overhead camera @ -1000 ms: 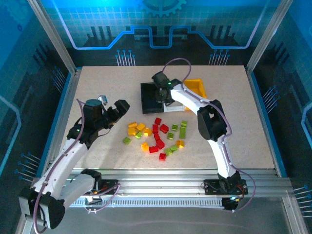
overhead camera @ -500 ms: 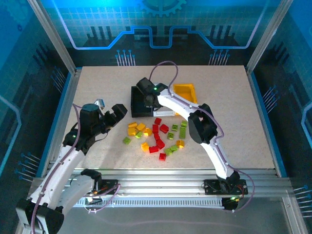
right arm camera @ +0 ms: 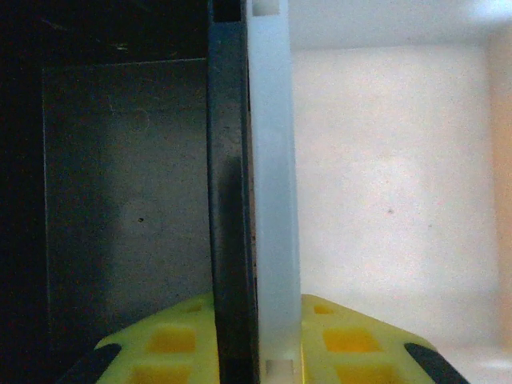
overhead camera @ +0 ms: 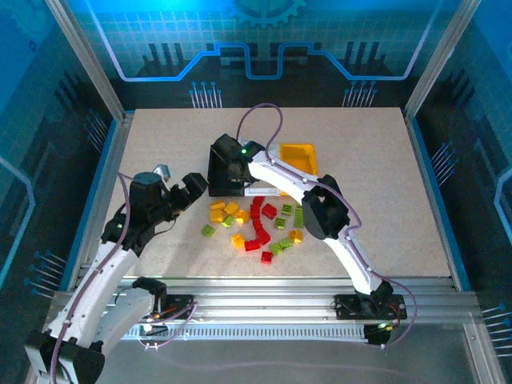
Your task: Sort the legos into containers by color
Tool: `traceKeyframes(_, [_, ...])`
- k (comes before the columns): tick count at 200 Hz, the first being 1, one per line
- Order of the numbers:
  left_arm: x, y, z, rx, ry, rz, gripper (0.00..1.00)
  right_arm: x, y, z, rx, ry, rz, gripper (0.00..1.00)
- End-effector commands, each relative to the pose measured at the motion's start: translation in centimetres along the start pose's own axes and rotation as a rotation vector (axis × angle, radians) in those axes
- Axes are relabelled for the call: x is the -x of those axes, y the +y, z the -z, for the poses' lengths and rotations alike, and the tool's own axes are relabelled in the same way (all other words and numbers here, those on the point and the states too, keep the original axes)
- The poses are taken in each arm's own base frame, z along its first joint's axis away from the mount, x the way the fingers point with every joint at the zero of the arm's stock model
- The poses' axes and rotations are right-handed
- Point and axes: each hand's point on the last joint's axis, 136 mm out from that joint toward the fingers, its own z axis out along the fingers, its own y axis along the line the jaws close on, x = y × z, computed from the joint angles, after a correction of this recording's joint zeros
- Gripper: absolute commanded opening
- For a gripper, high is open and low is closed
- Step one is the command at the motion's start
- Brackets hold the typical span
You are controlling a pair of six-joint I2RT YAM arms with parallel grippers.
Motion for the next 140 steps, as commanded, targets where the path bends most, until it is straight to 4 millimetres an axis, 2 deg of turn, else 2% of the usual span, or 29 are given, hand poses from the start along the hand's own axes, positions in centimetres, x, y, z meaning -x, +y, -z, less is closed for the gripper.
traceKeyframes(1, [-0.5,0.9,0.1,0.028,0.007,-0.026,0.99,-1.2,-0.8,-0.1,-0.064,0.007,0.047,0.00])
traceKeyframes(53, [-0.6,1.0,0.1,0.031,0.006,-0.026,0.99,-1.6,-1.2,0.2,-0.065,0.003,0.079,0.00])
traceKeyframes(102, [-0.6,1.2,-0.2,0.032,0.006,-0.017,0.99,-1.6,-0.7,0.3,-0.037,0.004,0.085,0.00])
traceKeyframes(140, [-0.7,1.3,-0.2,0.035,0.007,-0.019,0.99,-0.8,-0.2,0.9,-0.019,-0.022,0.080,0.23])
